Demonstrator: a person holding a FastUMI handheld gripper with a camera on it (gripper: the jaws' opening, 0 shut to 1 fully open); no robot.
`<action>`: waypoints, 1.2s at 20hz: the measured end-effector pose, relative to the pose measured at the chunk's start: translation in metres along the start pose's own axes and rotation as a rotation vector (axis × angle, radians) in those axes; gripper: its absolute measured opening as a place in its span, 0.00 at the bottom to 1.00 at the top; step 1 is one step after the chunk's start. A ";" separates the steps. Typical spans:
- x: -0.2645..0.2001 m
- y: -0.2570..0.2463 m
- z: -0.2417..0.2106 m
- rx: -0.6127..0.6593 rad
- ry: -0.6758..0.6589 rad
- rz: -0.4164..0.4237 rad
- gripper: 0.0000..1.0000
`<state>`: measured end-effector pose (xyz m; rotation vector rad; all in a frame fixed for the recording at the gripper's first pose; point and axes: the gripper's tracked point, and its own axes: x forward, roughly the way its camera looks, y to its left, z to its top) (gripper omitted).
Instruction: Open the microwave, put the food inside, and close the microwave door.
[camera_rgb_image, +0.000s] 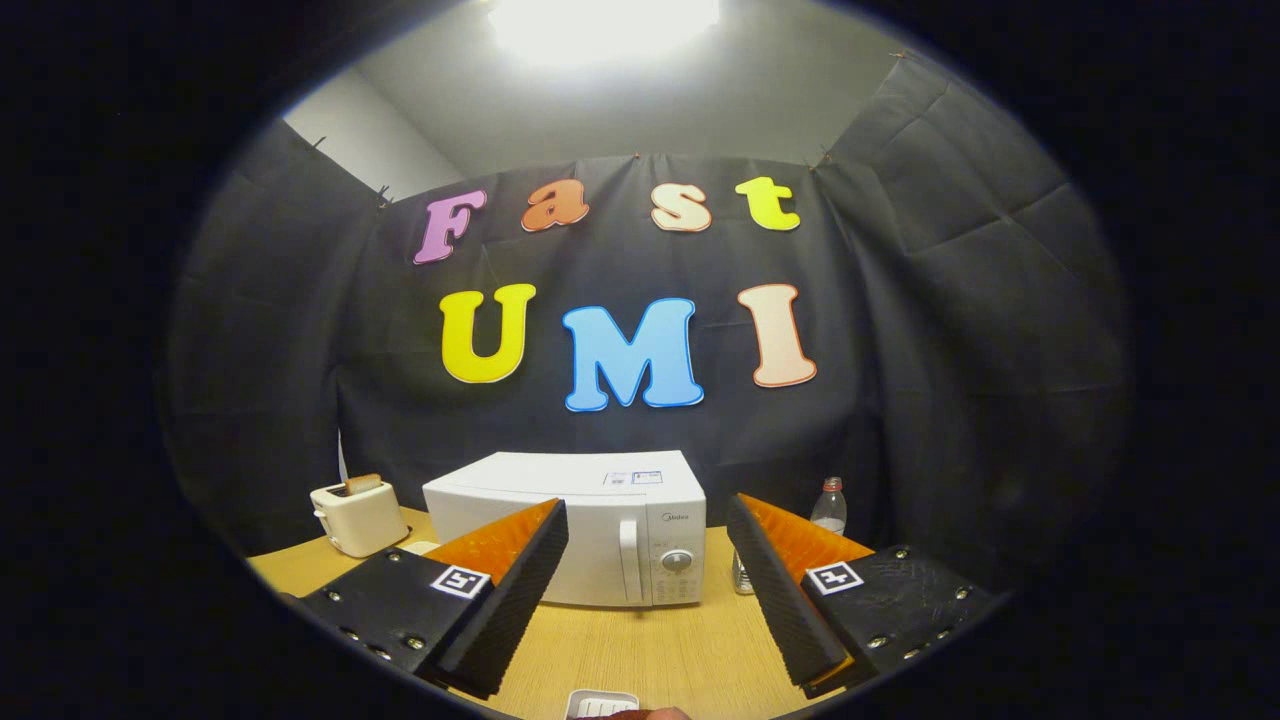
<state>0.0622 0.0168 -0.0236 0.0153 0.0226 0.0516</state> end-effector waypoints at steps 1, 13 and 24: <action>0.008 0.002 0.000 0.008 -0.004 0.006 0.99; 0.103 0.017 -0.074 -0.013 0.122 0.084 0.99; 0.185 0.019 -0.161 -0.010 0.291 0.086 0.99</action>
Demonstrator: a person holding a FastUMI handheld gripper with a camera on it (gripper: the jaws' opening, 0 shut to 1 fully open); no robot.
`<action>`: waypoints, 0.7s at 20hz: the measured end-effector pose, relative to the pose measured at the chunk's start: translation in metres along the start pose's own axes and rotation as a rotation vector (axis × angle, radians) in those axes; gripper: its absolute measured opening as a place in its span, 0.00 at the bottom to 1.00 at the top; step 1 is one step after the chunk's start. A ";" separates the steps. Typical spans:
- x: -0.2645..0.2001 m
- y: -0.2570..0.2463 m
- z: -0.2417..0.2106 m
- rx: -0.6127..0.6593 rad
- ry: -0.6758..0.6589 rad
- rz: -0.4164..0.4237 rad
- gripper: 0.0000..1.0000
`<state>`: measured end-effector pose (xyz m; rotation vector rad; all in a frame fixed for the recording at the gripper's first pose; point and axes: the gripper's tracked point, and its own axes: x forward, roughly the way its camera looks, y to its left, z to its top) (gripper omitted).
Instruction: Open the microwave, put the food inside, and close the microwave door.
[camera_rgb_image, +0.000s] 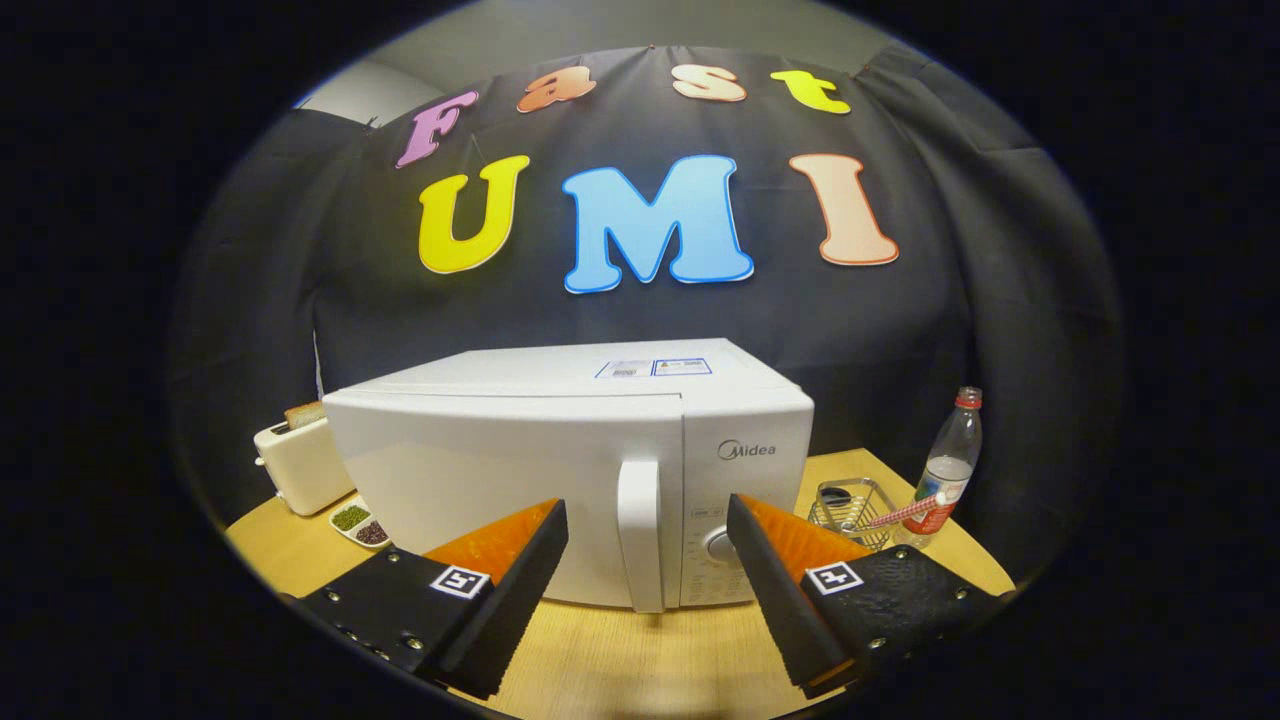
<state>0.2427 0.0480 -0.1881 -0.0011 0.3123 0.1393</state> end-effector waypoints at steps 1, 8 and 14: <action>0.006 0.001 -0.004 -0.011 0.013 -0.002 0.99; 0.031 -0.003 -0.021 -0.034 0.069 -0.039 0.49; 0.018 0.000 -0.026 -0.013 0.111 -0.032 0.31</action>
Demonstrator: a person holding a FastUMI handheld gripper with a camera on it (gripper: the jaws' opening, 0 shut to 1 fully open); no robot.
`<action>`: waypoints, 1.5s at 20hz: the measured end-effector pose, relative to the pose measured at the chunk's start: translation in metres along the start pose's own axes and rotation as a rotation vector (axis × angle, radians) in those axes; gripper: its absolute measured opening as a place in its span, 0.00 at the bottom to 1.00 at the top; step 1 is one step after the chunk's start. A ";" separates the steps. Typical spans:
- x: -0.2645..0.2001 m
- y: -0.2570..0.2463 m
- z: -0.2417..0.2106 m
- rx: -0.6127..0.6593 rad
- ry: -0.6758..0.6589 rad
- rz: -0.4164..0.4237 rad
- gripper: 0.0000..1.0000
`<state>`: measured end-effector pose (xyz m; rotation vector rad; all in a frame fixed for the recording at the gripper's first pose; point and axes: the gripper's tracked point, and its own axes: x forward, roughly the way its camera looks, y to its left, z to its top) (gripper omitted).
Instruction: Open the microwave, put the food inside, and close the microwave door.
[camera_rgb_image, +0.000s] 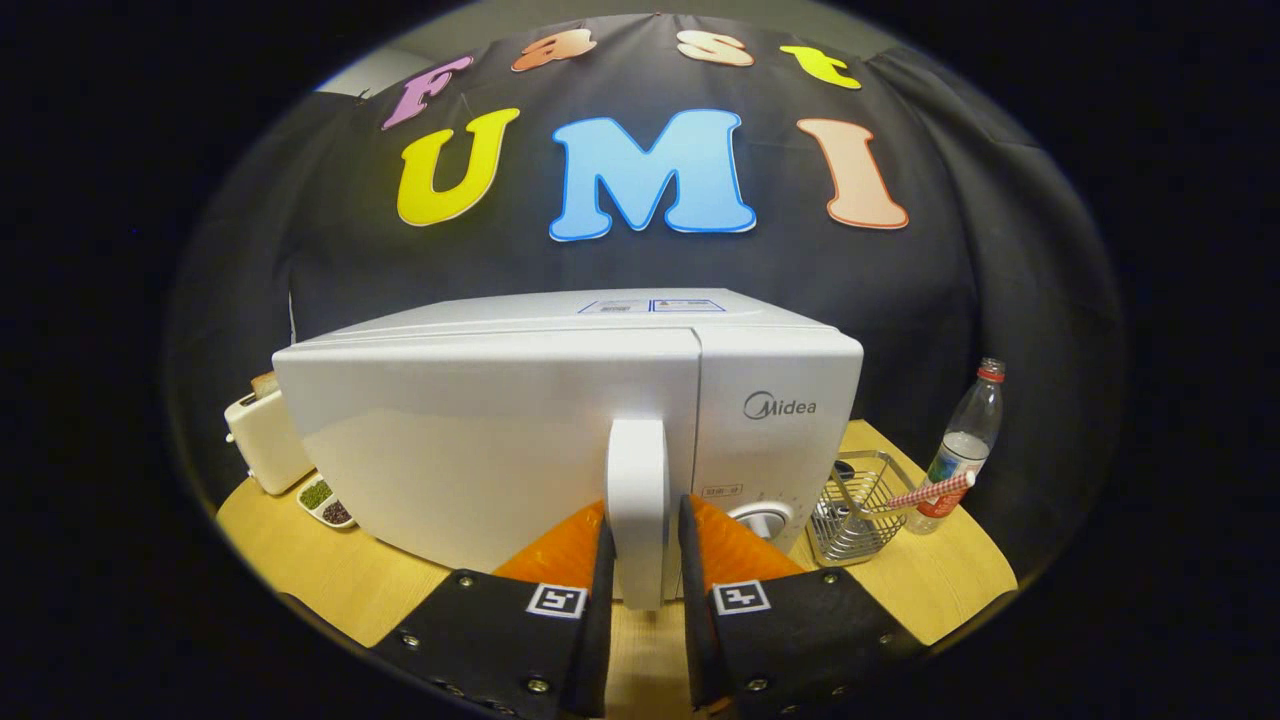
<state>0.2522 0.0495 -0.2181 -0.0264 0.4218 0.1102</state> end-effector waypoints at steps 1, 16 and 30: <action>0.018 -0.006 0.005 -0.013 -0.011 -0.008 0.21; -0.085 0.040 -0.037 -0.023 0.049 0.042 0.18; -0.163 0.109 -0.068 -0.036 0.046 0.056 0.22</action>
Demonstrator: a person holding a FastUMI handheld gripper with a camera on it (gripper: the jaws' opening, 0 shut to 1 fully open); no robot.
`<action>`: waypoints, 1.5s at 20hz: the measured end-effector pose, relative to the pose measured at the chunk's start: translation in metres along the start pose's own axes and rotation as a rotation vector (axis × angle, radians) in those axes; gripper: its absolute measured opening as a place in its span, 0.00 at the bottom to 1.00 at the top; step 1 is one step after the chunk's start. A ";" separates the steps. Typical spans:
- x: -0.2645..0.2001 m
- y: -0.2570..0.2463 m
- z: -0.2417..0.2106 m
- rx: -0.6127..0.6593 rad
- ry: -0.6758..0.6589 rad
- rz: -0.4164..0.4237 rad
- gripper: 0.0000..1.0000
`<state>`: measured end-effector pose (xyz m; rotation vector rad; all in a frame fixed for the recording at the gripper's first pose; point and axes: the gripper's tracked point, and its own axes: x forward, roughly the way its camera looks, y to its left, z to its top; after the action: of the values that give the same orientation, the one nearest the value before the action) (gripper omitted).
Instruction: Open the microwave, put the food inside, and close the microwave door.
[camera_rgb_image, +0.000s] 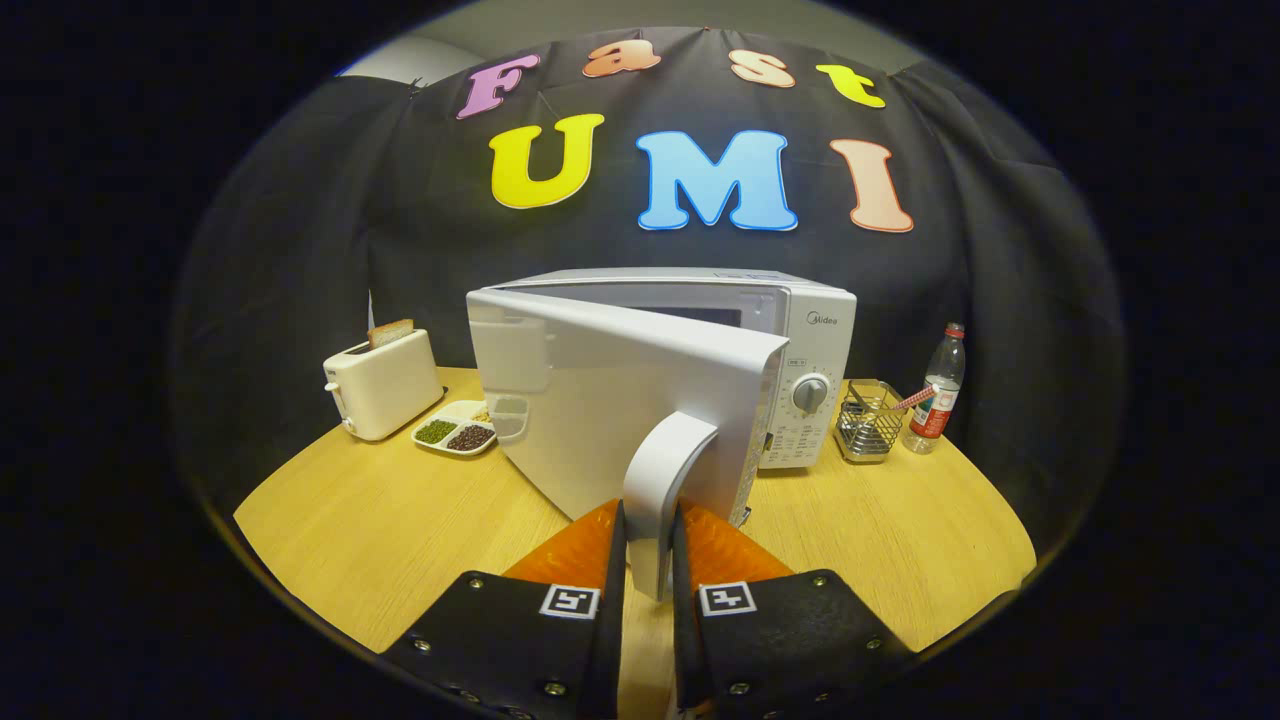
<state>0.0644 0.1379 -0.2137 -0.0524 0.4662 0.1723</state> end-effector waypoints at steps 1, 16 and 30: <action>-0.004 0.006 -0.003 0.005 0.006 0.004 0.22; -0.047 0.118 -0.027 0.031 0.019 0.063 0.22; -0.091 0.236 -0.031 -0.009 0.026 0.309 0.23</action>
<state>-0.0717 0.3537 -0.2029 0.0086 0.4975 0.4776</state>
